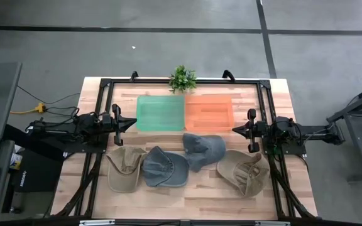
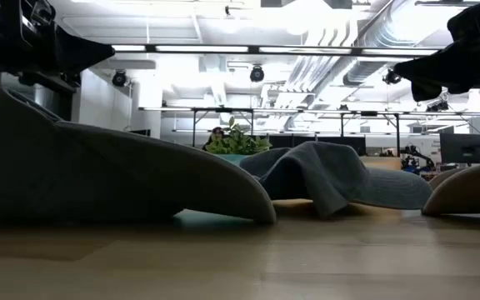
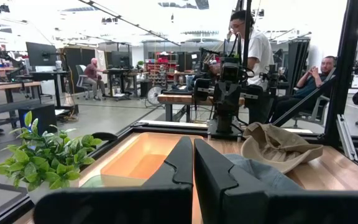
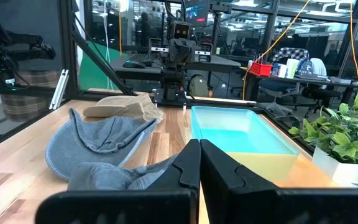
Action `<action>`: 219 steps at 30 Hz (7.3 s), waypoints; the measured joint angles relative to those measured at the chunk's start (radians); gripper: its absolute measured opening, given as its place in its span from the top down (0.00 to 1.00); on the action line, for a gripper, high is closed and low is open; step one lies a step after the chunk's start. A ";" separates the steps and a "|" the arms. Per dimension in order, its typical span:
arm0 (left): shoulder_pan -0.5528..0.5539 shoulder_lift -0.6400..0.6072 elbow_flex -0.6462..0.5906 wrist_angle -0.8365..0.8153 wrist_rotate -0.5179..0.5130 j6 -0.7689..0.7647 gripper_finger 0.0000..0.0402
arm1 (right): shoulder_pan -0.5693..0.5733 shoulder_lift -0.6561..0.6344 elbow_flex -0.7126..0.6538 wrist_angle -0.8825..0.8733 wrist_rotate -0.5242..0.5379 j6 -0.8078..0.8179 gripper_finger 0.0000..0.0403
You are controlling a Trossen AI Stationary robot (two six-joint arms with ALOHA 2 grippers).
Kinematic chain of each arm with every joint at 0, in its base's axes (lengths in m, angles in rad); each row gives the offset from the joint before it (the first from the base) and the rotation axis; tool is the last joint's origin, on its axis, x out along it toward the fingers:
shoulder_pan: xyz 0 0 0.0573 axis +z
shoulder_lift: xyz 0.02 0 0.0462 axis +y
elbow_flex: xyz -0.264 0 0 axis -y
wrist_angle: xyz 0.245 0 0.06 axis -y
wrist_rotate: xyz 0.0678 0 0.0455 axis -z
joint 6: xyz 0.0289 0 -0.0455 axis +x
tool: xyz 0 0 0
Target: Pick & Place hat
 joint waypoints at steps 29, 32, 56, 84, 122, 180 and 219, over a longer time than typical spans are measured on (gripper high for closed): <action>0.000 0.000 0.000 0.000 0.000 0.000 1.00 | 0.000 0.000 0.000 0.000 0.000 0.000 1.00; 0.000 0.000 0.000 0.000 0.000 0.000 1.00 | 0.000 0.000 0.000 0.000 0.000 0.000 1.00; 0.000 0.000 0.000 0.000 0.000 0.000 1.00 | 0.000 0.000 0.000 0.000 0.000 0.000 1.00; 0.000 0.000 0.000 -0.006 0.021 -0.249 1.00 | 0.000 0.000 0.000 0.000 0.000 0.000 1.00; 0.000 0.000 0.000 -0.038 0.025 -0.535 1.00 | 0.000 0.000 0.000 0.000 0.000 0.000 1.00; 0.000 0.003 0.072 -0.195 0.163 -0.479 0.56 | 0.000 0.000 0.000 0.000 0.000 0.000 1.00; 0.000 0.634 0.740 -1.040 0.243 -0.811 0.31 | 0.000 0.000 0.000 0.000 0.000 0.000 1.00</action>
